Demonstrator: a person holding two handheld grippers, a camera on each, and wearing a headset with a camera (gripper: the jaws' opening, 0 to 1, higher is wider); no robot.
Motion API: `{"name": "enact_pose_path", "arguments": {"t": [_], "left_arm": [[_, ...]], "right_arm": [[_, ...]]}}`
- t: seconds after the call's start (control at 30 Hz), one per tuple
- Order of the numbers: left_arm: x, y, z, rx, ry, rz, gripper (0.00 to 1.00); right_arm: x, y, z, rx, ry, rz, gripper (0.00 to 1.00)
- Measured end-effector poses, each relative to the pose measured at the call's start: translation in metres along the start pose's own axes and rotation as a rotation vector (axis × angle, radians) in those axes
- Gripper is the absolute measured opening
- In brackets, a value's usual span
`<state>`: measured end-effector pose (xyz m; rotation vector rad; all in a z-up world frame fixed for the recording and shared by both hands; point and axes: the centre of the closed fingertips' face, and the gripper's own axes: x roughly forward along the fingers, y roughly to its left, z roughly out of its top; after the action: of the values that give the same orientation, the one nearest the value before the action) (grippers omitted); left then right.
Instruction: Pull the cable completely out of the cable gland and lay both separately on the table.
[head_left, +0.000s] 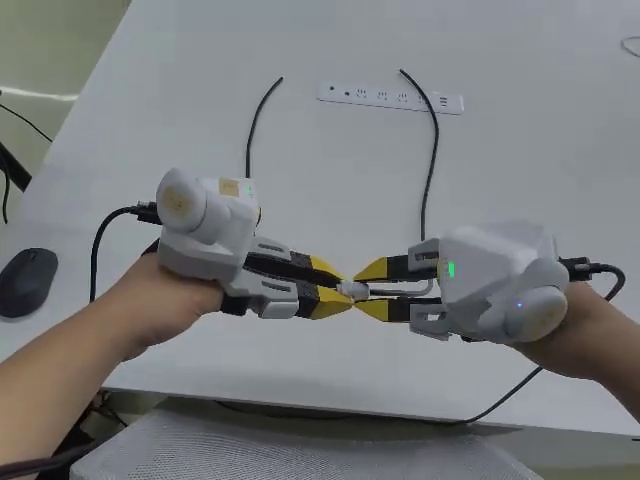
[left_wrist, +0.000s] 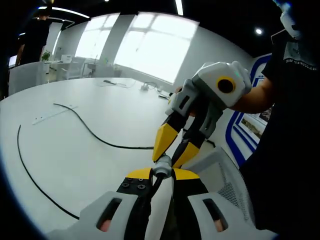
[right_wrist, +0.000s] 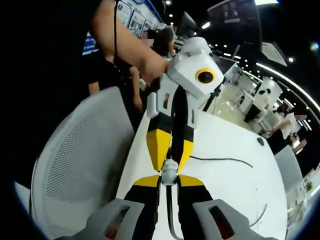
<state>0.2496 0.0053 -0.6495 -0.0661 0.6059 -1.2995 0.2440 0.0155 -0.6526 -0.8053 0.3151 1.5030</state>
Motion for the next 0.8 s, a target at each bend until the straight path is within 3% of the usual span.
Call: {"name": "enact_pose_path", "arguments": {"t": [0.17,0.27,0.4,0.43,0.47,0.53,0.57,0.6,0.7,0.77,0.8], "left_arm": [[0.000,-0.001,0.000,0.017,-0.004,0.004,0.15],[0.000,0.001,-0.001,0.039,0.000,0.011,0.15],[-0.002,0.000,-0.002,0.063,0.005,0.011,0.15],[-0.003,-0.001,-0.002,0.073,0.006,0.011,0.15],[-0.004,-0.001,-0.002,0.086,0.005,0.012,0.15],[-0.005,-0.002,-0.001,0.105,0.002,0.011,0.15],[-0.005,-0.003,-0.001,0.114,0.002,0.012,0.15],[-0.006,-0.003,0.000,0.129,0.001,0.013,0.15],[-0.006,-0.004,-0.001,0.150,0.004,0.012,0.15],[-0.006,-0.005,-0.002,0.159,0.008,0.010,0.15],[-0.006,-0.005,-0.002,0.162,0.008,0.011,0.15]], "right_arm": [[0.000,-0.002,-0.001,0.068,-0.014,0.006,0.08],[-0.002,-0.001,-0.005,0.177,-0.009,0.036,0.12],[-0.008,-0.005,-0.002,0.331,-0.072,0.079,0.11],[-0.010,-0.003,0.001,0.438,-0.096,0.125,0.14],[-0.011,-0.002,0.000,0.495,-0.097,0.157,0.18],[-0.012,-0.013,-0.003,0.509,-0.127,0.157,0.15],[-0.014,-0.005,0.003,0.645,-0.156,0.250,0.16],[-0.015,-0.003,0.004,0.716,-0.161,0.296,0.18],[-0.017,0.003,0.010,0.805,-0.197,0.422,0.18],[-0.010,-0.005,0.004,0.786,-0.186,0.393,0.15],[-0.010,-0.001,0.009,0.837,-0.201,0.440,0.16]]}}
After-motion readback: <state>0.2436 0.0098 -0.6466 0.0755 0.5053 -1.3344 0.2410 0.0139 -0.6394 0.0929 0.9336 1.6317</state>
